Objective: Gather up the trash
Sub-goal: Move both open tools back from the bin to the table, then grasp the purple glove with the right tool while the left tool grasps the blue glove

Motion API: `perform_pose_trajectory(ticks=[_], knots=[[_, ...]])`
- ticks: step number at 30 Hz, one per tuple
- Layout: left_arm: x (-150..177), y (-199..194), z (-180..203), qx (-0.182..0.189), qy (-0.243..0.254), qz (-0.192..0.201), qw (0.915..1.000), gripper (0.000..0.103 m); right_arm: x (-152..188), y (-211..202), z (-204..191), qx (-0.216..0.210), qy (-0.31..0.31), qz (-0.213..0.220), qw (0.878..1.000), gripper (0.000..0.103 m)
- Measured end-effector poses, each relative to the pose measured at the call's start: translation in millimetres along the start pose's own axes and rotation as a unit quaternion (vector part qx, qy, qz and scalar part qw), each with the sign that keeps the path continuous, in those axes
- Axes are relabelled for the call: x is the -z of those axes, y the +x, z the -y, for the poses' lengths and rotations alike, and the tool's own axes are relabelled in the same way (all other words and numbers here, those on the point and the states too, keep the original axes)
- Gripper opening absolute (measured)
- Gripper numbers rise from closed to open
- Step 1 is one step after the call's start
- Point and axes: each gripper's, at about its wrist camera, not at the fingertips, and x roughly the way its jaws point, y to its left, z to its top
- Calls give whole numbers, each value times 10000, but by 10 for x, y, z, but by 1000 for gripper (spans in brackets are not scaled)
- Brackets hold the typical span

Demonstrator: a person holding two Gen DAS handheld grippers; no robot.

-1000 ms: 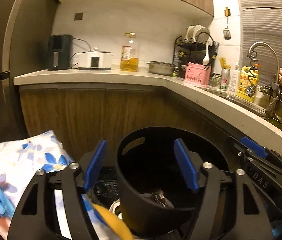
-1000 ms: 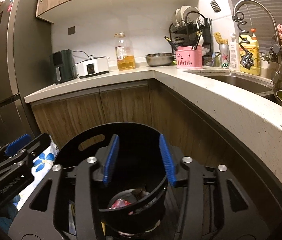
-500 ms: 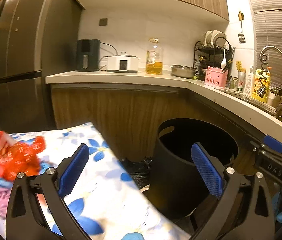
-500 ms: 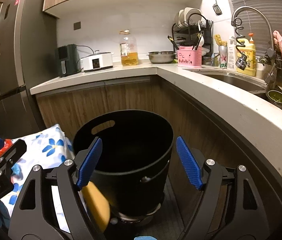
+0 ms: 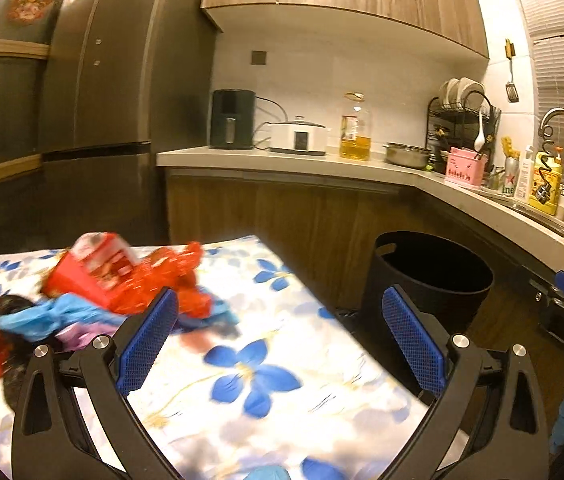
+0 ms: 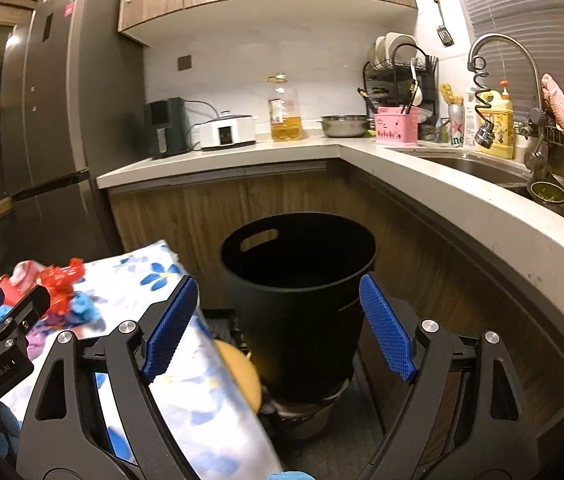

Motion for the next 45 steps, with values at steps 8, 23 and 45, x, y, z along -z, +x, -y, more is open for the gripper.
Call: perform_pose_trajectory(ticks=[8,23,45], knots=[[155,-399,-400,-640,-41,115,9979,97,192,-270,-476,-861,-140,58,9962,83],[443,-782,-1261,-1796,-379,81,9830,97,571,-238,-1504,-1799,-711,-256,9808,83],[563,-780,-1966,-2029,-882,-64,9752,97,925,630,-2975,-2497,-1346,-1114,9524,72]])
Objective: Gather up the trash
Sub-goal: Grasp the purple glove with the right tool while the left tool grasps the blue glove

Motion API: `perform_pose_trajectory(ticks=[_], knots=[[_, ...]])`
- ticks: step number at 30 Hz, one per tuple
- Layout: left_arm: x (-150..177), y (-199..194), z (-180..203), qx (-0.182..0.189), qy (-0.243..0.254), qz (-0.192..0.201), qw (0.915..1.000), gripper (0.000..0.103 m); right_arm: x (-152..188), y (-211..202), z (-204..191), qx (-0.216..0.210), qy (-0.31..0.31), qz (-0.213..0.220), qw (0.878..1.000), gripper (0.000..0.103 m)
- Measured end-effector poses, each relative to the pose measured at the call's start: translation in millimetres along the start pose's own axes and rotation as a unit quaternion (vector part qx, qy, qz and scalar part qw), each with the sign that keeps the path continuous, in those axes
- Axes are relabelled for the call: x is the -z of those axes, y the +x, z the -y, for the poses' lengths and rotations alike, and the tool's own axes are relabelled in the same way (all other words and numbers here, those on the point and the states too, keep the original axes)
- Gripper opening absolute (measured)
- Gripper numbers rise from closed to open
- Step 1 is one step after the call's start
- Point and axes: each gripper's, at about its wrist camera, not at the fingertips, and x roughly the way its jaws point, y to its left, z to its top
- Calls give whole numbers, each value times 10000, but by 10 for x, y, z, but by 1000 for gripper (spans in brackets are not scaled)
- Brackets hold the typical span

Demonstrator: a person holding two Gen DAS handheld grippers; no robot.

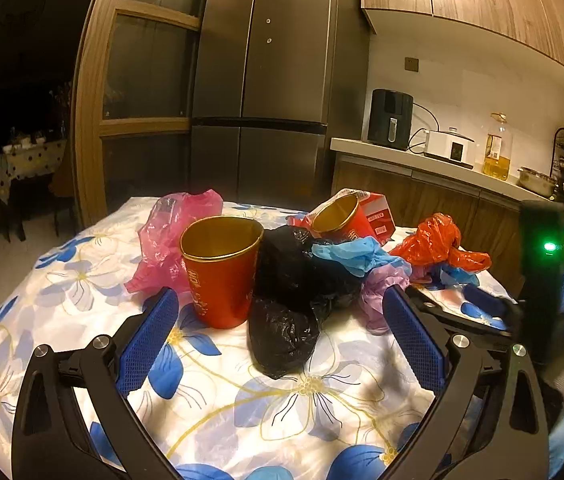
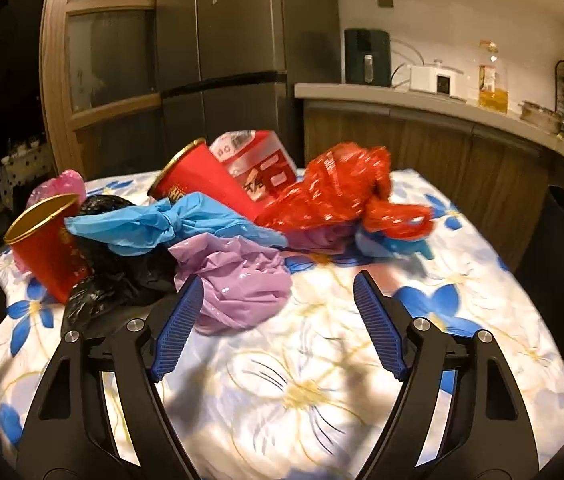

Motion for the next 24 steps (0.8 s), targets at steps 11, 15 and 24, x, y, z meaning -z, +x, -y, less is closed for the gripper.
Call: perform_pose_trajectory(ticks=[11,15,24], knots=[[8,83,13,109,-53,-126,9998,97,18,406,-90,-158,-95,-599,9980,36],[5,99,22,104,-68,-160,9998,97,20,412,-33,-352,8,-630,9974,8],[-29,358,211,216,1,-401,9990,97,80,-153,328,-50,316,2,9995,4]])
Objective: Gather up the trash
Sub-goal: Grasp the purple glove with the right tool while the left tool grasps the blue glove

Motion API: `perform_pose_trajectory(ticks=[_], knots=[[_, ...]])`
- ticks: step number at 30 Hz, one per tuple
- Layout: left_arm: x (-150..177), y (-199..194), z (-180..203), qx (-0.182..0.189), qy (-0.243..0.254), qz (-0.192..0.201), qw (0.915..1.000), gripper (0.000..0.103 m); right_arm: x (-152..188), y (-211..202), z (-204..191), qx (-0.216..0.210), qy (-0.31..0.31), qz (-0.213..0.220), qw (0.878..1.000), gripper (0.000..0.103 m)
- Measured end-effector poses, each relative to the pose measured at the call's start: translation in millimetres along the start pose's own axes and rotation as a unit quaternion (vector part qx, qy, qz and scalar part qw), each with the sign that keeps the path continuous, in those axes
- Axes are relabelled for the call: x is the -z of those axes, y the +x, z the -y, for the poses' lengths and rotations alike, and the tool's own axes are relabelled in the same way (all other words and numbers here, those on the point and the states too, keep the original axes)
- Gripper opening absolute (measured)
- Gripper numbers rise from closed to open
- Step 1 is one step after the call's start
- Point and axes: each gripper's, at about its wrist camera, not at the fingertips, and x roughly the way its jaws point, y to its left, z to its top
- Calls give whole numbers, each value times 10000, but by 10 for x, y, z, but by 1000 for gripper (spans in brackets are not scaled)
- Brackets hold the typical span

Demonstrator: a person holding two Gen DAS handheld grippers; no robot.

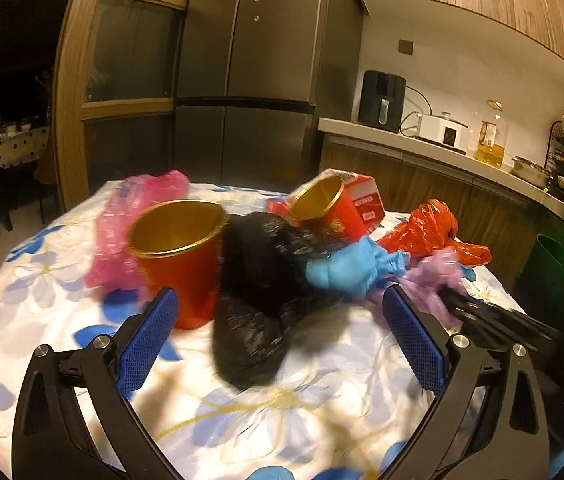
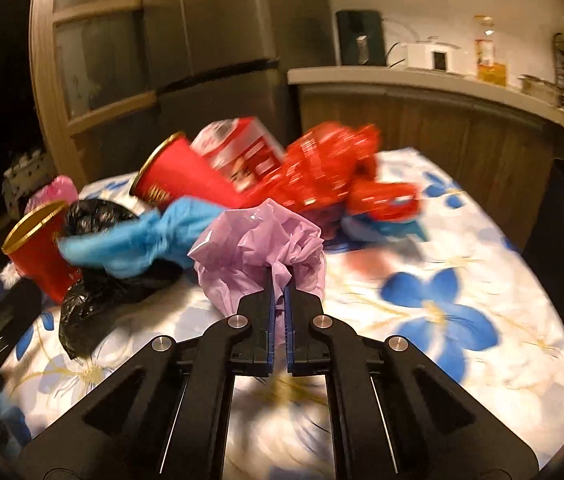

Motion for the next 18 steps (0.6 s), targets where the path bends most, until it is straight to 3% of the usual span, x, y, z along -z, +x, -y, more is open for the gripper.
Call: perform_pose_trajectory(ticks=[4,9,14,18], knots=[[-27,213,92,-20,-20,-273,9996,94,57,-210,172,142,105,135,9998,4],[-5,70,158,139,73,-10,9999,94,100,-364,404,314,278,212,9989,4],[33,125,415,477,371,-128,9981,91,147,-547,608,456,469,341,9973,4],[69,329,684,666,725,-444,9942,76,138,-654,682,498,540,449,9963,4]])
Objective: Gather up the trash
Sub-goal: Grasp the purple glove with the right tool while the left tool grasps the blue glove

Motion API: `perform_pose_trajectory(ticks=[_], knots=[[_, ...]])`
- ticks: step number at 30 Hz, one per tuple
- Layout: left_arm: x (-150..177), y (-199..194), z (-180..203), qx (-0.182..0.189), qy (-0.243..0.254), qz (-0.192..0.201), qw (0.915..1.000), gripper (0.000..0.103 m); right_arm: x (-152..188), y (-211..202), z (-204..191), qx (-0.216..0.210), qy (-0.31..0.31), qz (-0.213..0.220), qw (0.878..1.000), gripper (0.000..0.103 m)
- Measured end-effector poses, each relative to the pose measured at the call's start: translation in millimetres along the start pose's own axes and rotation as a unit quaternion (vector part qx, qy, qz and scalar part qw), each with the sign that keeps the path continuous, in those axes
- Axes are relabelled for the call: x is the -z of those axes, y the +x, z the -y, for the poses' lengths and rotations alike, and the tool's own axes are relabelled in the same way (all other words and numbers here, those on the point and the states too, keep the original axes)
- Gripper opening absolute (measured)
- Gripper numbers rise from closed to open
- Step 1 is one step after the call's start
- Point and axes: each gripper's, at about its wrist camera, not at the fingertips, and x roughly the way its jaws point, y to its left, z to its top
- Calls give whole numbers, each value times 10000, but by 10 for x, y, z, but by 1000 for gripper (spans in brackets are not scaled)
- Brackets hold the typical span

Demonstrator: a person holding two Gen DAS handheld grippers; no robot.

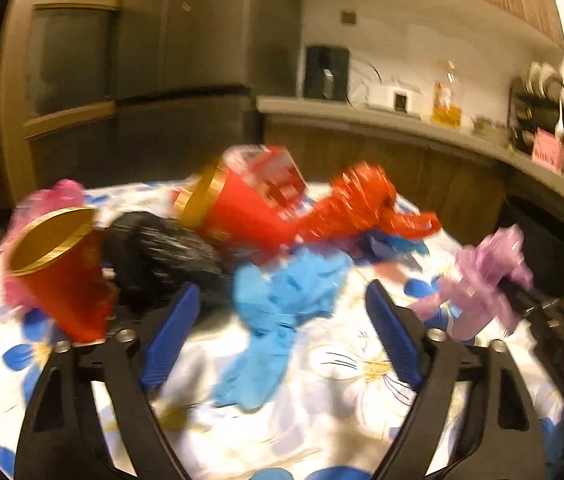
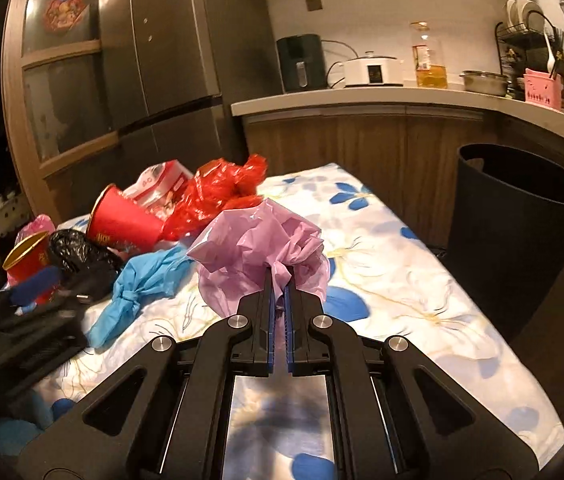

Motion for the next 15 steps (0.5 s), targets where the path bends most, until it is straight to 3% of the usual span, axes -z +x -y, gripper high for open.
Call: perform_pose_trajectory(ticks=[6,8,10,15], knots=[[48,455,6,-181,-113,-963,9951,56,-37,-152,98,0,52,163,9999,4],[77,500,7,-238,-77,-1069,9940,33,-37,-185,112,0,52,176,9998,4],[94,516,-32,-181,-157,-1129,9933,19,-37,-209,121,-2,56,182,9998,4],[108,369,-161,30,-464,-974,9942,12,-39,-281,147,19,51,178,9998,4]])
